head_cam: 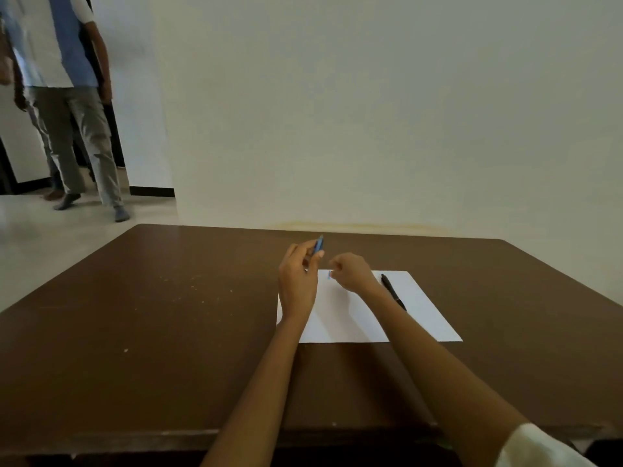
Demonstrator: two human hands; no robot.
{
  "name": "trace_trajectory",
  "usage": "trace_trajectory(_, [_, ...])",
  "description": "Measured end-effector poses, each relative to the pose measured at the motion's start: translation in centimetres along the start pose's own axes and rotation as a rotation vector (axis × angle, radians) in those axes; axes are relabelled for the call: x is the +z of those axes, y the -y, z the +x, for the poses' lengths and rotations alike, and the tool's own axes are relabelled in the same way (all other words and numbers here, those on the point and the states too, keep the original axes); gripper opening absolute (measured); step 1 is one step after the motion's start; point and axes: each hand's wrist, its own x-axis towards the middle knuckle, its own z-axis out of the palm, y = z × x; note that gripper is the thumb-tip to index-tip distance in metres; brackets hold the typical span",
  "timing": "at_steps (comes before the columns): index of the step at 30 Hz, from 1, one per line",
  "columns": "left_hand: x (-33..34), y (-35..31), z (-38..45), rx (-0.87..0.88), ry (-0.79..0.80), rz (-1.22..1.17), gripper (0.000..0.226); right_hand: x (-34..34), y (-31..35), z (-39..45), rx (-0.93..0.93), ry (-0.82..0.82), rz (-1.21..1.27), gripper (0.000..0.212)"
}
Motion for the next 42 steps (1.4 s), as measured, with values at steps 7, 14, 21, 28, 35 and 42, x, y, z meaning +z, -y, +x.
trace_trajectory(7, [0.2, 0.4, -0.2, 0.019, 0.004, 0.007, 0.024, 1.6, -0.6, 1.3, 0.011, -0.048, -0.035, 0.019])
trace_trajectory(14, [0.4, 0.4, -0.1, 0.044, 0.012, 0.022, 0.024, -1.0, -0.1, 0.5, -0.017, -0.086, 0.652, 0.024])
trace_trajectory(21, [0.2, 0.8, 0.0, 0.069, 0.013, 0.046, 0.022, -6.4, 1.9, -0.9, -0.178, 0.009, 1.107, 0.012])
trace_trajectory(28, [-0.1, 0.7, 0.1, 0.072, 0.006, 0.064, 0.019, -5.7, 2.6, -0.7, -0.230, 0.030, 0.939, 0.020])
trace_trajectory(35, [0.0, 0.7, 0.2, 0.103, 0.008, 0.068, 0.018, -5.9, 2.2, -0.9, -0.240, 0.080, 0.950, 0.020])
trace_trajectory(42, [0.2, 0.7, 0.2, 0.069, 0.015, 0.079, 0.019, -6.0, 1.5, -1.0, -0.231, 0.100, 0.963, 0.019])
